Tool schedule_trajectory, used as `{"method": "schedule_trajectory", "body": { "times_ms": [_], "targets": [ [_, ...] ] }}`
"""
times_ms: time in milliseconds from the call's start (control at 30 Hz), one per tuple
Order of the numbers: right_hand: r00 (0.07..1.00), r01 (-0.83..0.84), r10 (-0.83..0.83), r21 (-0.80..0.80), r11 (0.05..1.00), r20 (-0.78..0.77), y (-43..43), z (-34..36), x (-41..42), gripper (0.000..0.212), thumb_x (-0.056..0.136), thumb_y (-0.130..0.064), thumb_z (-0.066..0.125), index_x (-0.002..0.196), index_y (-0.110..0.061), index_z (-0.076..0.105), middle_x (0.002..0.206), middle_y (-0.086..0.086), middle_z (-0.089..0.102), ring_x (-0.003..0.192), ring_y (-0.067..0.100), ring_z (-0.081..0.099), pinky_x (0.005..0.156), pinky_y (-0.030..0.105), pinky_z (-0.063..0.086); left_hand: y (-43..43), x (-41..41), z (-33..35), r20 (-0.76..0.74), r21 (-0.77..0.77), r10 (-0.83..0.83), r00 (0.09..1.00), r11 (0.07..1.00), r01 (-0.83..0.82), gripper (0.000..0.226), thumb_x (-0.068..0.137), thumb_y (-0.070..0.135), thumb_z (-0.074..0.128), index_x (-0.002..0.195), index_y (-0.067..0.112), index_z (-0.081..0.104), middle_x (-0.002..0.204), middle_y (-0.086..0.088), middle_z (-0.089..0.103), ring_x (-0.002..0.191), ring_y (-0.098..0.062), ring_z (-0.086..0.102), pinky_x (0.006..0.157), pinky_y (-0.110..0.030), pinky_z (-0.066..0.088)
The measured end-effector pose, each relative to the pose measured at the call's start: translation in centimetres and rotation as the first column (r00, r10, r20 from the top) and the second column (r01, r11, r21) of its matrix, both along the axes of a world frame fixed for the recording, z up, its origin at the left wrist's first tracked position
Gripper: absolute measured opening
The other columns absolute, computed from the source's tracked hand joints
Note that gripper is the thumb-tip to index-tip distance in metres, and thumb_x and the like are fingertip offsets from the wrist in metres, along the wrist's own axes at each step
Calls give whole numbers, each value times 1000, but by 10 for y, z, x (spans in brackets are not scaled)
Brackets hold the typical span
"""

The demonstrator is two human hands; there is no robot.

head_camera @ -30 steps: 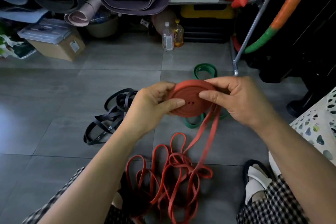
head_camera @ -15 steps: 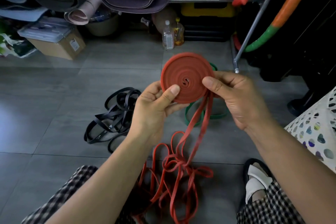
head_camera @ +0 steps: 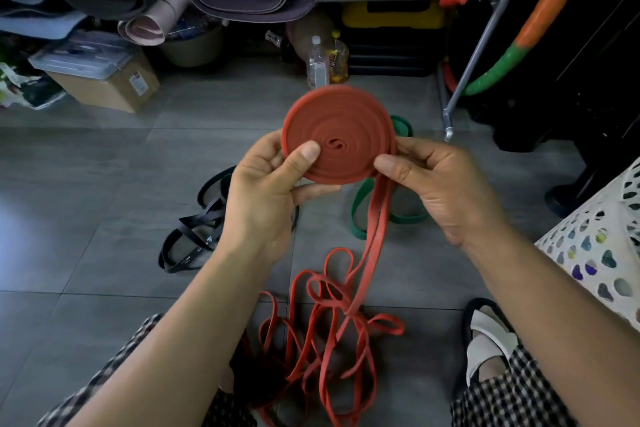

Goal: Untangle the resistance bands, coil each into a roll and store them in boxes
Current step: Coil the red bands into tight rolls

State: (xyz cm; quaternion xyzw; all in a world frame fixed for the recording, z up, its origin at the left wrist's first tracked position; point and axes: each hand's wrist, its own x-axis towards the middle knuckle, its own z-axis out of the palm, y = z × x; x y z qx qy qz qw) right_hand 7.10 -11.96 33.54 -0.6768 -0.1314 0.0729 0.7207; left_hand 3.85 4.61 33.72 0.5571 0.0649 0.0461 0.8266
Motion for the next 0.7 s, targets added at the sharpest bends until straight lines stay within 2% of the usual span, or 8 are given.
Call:
{"method": "schedule_trajectory", "body": {
  "times_ms": [100, 167, 233, 267, 333, 467, 600, 700],
  "targets": [
    [1000, 27, -27, 3, 1000, -13, 4, -5, 0, 19, 81, -2, 58, 87, -18, 66, 70, -19, 71, 73, -5, 65, 68, 7, 47, -6, 0, -5, -56, -87, -20, 998, 996, 15, 12, 84, 9, 54, 96, 11, 56, 93, -5, 69, 86, -21, 69, 66, -32, 58],
    [1000, 15, -13, -66, 998, 29, -1, 0, 2, 19, 82, -4, 58, 87, -21, 66, 71, -20, 71, 76, -5, 65, 69, 8, 48, -3, 0, -5, -83, -23, -64, 994, 998, 63, 17, 86, 7, 54, 101, 13, 54, 98, -4, 68, 90, -21, 68, 69, -32, 58],
    [988, 40, 3, -280, 959, 154, -8, 3, 3, 16, 82, -9, 61, 87, -24, 67, 76, -11, 73, 75, 3, 67, 69, 15, 51, 10, 4, -6, -26, 339, -79, 997, 937, 83, 37, 81, 7, 62, 113, 24, 52, 111, 0, 63, 100, -19, 63, 78, -31, 57],
    [968, 84, 30, -432, 898, 251, -10, 3, 2, 13, 82, -13, 63, 90, -22, 69, 81, -3, 74, 76, 11, 68, 71, 23, 53, 16, 6, -6, 9, 530, -115, 993, 843, 93, 48, 78, 8, 67, 116, 33, 50, 117, 3, 60, 104, -16, 61, 83, -29, 54],
    [926, 156, 104, -619, 769, 363, -11, 2, -1, 19, 81, -20, 66, 98, -15, 70, 88, 4, 74, 78, 17, 68, 76, 32, 52, 21, 5, -6, 7, 716, -200, 980, 685, 135, 49, 76, 10, 70, 111, 39, 52, 111, 8, 62, 99, -10, 62, 84, -27, 52],
    [948, 46, 118, -497, 867, 295, -10, 0, -2, 23, 81, -15, 64, 99, -30, 66, 87, -15, 68, 81, -5, 63, 73, 8, 48, 17, 4, -2, -102, 567, -176, 979, 798, 203, 16, 81, 2, 62, 86, 18, 63, 82, -6, 65, 67, -13, 64, 59, -24, 56],
    [994, 1, 21, -201, 980, 109, -10, 3, 0, 21, 76, -12, 64, 85, -31, 63, 71, -24, 69, 74, -10, 63, 69, 5, 46, 6, 1, -1, -21, 459, -55, 998, 886, 58, 18, 82, 0, 60, 84, 18, 62, 84, -5, 66, 73, -18, 65, 61, -27, 57],
    [997, 45, -37, -131, 990, 63, -7, 0, -1, 17, 72, -13, 67, 81, -28, 64, 66, -25, 68, 69, -9, 64, 65, 4, 46, 3, 0, 0, -23, 314, 27, 999, 949, -18, 13, 85, 3, 58, 87, 16, 62, 87, -5, 67, 77, -19, 66, 62, -29, 59]
  ]
}}
